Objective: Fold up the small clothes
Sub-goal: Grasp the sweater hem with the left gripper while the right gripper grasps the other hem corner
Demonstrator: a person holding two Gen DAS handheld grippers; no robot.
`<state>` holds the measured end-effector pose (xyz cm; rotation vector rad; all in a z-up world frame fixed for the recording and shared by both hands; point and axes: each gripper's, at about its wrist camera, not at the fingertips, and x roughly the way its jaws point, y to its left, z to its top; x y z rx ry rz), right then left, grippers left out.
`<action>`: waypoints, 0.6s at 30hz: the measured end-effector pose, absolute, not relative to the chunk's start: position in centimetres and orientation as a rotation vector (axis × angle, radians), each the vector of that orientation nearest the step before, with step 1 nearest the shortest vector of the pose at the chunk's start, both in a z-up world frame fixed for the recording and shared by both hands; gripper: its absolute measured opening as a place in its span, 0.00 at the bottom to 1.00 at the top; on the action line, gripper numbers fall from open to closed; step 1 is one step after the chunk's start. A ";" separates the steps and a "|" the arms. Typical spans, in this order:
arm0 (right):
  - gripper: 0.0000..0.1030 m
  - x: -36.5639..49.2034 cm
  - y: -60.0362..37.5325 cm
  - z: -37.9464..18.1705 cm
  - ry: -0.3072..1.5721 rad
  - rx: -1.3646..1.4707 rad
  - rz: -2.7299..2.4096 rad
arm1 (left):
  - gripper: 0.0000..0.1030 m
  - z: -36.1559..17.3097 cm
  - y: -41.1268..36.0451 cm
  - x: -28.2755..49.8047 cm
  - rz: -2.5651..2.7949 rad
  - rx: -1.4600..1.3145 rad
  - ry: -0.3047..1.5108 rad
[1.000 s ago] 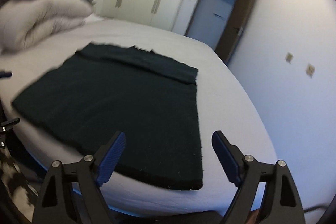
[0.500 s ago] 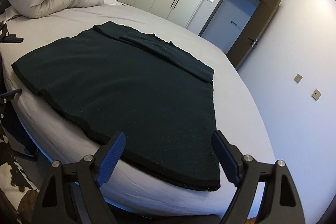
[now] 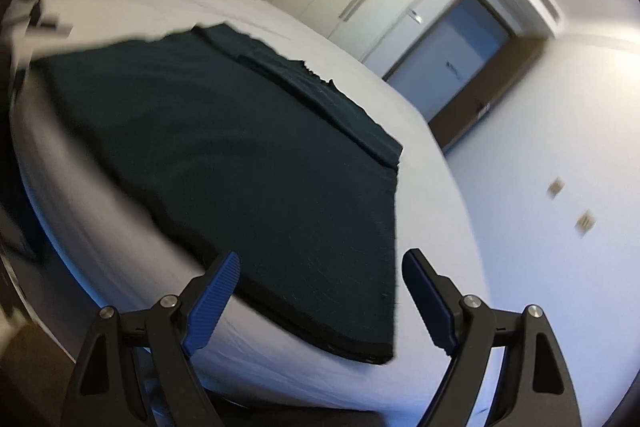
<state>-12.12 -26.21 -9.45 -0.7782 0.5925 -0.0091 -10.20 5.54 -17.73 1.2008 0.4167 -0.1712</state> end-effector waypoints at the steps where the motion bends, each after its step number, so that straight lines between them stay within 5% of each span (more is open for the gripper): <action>1: 0.79 -12.5 -26.2 -10.0 0.593 -0.837 -0.013 | 0.08 -17.5 5.7 -10.1 -0.191 1.171 0.442; 10: 0.68 -13.4 -27.8 -12.4 0.675 -0.985 -0.030 | 0.04 -15.0 5.8 -10.3 -0.242 1.036 0.445; 18: 0.68 -13.1 -27.5 -14.5 0.688 -1.144 -0.026 | 0.03 -11.6 6.8 -8.9 -0.212 0.854 0.454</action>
